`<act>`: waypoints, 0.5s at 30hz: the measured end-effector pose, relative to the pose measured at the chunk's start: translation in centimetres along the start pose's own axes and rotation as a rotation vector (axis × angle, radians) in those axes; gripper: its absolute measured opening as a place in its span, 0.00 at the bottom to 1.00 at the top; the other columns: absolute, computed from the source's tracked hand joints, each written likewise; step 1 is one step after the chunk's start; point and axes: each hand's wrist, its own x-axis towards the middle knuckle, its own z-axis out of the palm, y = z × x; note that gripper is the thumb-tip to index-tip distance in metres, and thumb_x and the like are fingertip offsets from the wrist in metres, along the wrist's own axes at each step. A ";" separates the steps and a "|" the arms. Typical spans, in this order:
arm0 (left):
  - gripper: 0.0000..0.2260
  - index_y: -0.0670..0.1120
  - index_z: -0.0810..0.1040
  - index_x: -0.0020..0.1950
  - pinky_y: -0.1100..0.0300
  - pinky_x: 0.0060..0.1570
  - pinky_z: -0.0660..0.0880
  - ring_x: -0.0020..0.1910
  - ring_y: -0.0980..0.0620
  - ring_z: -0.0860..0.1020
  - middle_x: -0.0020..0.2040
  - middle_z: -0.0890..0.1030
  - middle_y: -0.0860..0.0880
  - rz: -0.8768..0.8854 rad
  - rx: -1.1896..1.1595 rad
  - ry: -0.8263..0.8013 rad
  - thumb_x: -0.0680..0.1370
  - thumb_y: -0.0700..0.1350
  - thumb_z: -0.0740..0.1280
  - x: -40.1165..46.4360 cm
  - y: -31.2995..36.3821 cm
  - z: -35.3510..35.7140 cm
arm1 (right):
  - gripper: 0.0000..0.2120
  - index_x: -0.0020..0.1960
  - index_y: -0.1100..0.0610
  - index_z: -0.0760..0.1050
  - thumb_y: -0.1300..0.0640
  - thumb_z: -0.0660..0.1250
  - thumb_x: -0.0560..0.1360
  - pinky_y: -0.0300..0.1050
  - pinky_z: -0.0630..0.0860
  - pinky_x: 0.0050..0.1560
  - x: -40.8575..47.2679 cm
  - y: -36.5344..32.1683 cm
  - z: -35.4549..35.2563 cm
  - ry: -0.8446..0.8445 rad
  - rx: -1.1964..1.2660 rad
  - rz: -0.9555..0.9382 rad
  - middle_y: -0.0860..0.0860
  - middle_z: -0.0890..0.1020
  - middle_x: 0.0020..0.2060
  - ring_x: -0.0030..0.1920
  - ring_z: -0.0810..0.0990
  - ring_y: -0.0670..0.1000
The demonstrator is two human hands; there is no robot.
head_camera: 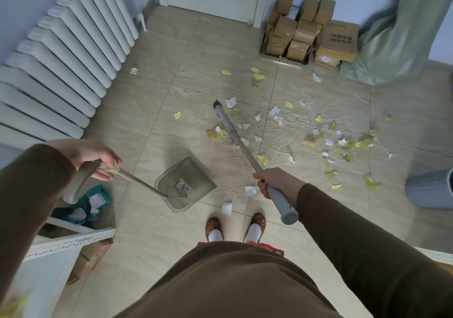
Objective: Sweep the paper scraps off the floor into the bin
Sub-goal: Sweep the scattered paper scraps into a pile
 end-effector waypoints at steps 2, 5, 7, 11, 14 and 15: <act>0.11 0.33 0.81 0.55 0.46 0.38 0.84 0.53 0.32 0.82 0.60 0.77 0.28 0.002 0.011 0.007 0.76 0.27 0.63 -0.4 0.2 -0.4 | 0.08 0.44 0.58 0.68 0.59 0.64 0.80 0.34 0.67 0.18 0.1 -0.3 1.0 -0.071 0.046 0.022 0.50 0.70 0.27 0.18 0.67 0.43; 0.11 0.34 0.82 0.54 0.42 0.44 0.83 0.55 0.31 0.81 0.61 0.76 0.29 0.003 0.039 0.008 0.76 0.27 0.63 -0.8 0.4 -0.7 | 0.09 0.42 0.58 0.67 0.60 0.61 0.81 0.32 0.67 0.18 0.0 -1.3 3.1 -0.213 0.165 0.073 0.49 0.68 0.29 0.18 0.67 0.42; 0.10 0.34 0.82 0.54 0.43 0.49 0.83 0.56 0.32 0.81 0.62 0.75 0.30 -0.001 0.076 0.010 0.77 0.28 0.64 -1.0 0.7 -0.7 | 0.09 0.43 0.58 0.67 0.61 0.59 0.82 0.32 0.68 0.18 0.5 -2.0 4.8 -0.321 0.221 0.108 0.49 0.69 0.31 0.19 0.69 0.42; 0.11 0.34 0.81 0.55 0.42 0.58 0.79 0.57 0.32 0.80 0.61 0.76 0.30 -0.011 0.152 0.044 0.77 0.27 0.62 -1.5 0.5 -0.7 | 0.06 0.45 0.59 0.66 0.62 0.57 0.81 0.33 0.69 0.17 3.0 -2.9 9.0 -0.412 0.251 0.139 0.51 0.71 0.33 0.19 0.70 0.43; 0.10 0.35 0.83 0.52 0.46 0.49 0.83 0.53 0.34 0.83 0.58 0.80 0.31 -0.016 0.194 0.033 0.76 0.27 0.64 -1.9 -0.2 -1.1 | 0.06 0.45 0.59 0.66 0.62 0.56 0.81 0.33 0.71 0.18 4.9 -3.3 12.2 -0.477 0.361 0.186 0.52 0.72 0.29 0.19 0.70 0.44; 0.10 0.35 0.83 0.52 0.48 0.46 0.84 0.53 0.35 0.83 0.56 0.81 0.32 -0.011 0.200 0.028 0.76 0.27 0.64 -1.9 -0.4 -1.2 | 0.06 0.45 0.60 0.66 0.62 0.55 0.81 0.33 0.71 0.19 5.5 -3.5 13.1 -0.492 0.408 0.195 0.53 0.72 0.30 0.18 0.70 0.44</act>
